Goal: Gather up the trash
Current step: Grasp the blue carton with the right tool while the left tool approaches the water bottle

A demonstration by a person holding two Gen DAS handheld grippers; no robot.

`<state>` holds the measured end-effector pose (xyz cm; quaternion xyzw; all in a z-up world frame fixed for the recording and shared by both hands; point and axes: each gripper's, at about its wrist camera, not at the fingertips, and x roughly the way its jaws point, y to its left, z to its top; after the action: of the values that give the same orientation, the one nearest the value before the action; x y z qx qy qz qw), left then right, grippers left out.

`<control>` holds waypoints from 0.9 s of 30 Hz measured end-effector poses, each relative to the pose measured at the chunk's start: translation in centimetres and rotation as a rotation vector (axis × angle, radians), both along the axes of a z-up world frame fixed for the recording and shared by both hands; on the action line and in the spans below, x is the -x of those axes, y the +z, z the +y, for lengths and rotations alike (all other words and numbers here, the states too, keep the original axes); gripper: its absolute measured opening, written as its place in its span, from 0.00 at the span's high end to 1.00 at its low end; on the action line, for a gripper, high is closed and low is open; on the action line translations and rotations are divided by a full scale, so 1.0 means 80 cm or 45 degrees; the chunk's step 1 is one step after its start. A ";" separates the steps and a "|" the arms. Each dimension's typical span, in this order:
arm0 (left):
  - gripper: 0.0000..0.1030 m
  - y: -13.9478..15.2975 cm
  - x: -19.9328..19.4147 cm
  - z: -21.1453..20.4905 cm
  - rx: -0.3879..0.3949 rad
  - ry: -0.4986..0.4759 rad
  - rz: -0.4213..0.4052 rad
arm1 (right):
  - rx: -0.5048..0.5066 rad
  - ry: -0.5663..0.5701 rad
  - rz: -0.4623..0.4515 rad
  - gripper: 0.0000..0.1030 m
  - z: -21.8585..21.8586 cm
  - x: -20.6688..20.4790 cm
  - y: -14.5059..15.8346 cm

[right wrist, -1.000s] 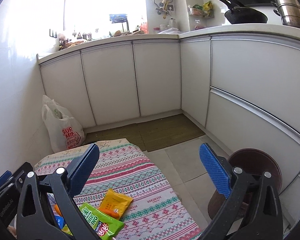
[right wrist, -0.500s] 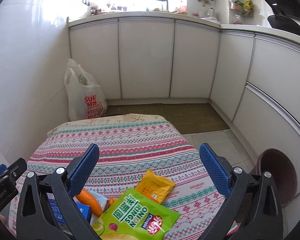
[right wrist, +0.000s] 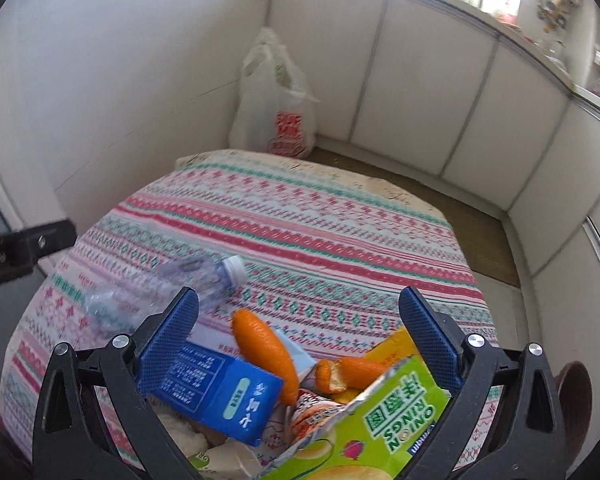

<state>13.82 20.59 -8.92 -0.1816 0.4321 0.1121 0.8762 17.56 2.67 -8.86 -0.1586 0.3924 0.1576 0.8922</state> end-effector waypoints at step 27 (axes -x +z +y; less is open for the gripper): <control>0.23 -0.042 -0.068 0.029 0.099 -0.082 0.211 | 0.036 0.426 0.396 0.49 0.050 0.014 -0.072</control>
<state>19.29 22.95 -12.32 -0.1915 0.5127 0.0817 0.8329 16.47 6.67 -14.61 -0.2076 0.4957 0.3206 0.7800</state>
